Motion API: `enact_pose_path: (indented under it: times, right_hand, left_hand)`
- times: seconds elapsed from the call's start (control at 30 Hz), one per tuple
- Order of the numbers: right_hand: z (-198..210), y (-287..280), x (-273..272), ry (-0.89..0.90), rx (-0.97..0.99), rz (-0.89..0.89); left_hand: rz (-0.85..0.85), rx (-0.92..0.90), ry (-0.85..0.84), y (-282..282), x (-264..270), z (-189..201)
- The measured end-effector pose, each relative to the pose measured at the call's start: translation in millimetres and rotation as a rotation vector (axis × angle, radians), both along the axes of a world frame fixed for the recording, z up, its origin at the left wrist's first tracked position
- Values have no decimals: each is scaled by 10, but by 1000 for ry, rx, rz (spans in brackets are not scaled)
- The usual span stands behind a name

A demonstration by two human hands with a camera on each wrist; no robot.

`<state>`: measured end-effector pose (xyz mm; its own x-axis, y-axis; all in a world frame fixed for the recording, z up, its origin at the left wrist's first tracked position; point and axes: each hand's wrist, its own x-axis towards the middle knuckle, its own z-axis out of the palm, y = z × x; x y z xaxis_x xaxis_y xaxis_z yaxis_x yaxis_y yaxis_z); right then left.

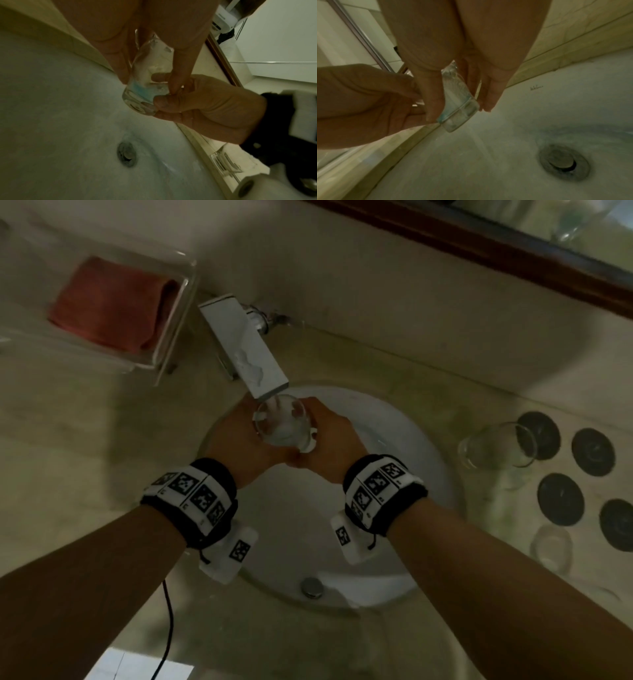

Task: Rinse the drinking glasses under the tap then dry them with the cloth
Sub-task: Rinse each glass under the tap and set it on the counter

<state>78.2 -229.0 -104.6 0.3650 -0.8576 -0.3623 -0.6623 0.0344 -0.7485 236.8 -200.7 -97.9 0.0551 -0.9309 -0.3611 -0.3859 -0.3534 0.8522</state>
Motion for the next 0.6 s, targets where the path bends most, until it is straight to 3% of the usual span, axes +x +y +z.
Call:
enact_pose_path:
  times: [0.27,0.6]
  right_hand:
    - [-57,-12,70,-71,24,-70]
    - [-139,17,90,-105,81,-121]
  left_hand:
    - [32,59,118,-2,105,-8]
    - [35,67,149,-28,149,-39]
